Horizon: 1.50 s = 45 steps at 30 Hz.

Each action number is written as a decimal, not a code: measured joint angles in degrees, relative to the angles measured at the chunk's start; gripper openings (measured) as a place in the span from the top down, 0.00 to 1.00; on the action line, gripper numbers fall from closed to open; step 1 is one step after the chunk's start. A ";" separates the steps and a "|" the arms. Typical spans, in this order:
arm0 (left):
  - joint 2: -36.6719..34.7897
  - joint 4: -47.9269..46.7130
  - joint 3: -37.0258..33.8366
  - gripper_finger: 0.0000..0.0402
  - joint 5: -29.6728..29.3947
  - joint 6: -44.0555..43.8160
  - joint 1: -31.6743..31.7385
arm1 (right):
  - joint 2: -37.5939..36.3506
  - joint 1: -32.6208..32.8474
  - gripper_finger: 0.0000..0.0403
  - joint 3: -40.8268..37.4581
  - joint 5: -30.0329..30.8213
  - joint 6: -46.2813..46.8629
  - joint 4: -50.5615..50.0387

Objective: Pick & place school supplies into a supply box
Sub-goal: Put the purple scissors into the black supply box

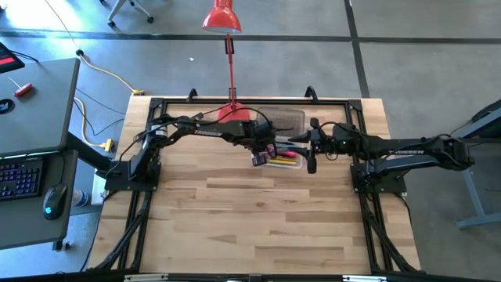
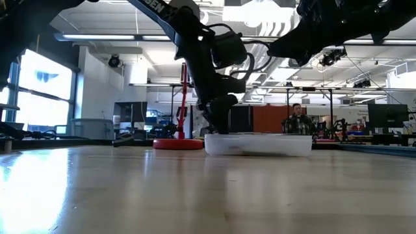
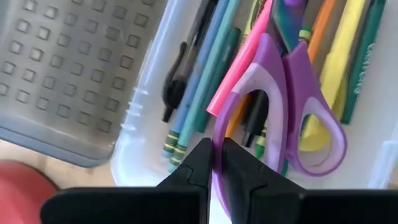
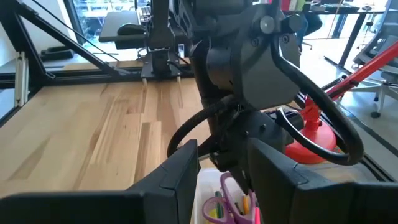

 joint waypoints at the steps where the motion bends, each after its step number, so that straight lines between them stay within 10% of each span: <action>1: 0.00 -0.10 0.00 0.85 0.12 -0.77 0.00 | 0.00 0.00 0.70 0.00 0.00 0.00 0.02; 27: -0.20 12.51 2.23 0.72 4.16 0.00 -3.14 | 0.02 0.00 0.70 0.00 0.80 2.84 -0.06; 40: 5.09 21.62 2.12 0.74 -3.59 0.21 -4.70 | -3.60 0.00 0.70 0.00 28.15 2.60 -5.08; 45: 5.91 18.50 2.14 0.74 -12.74 -0.51 -4.80 | -8.92 -0.01 0.70 0.00 23.89 6.42 -16.23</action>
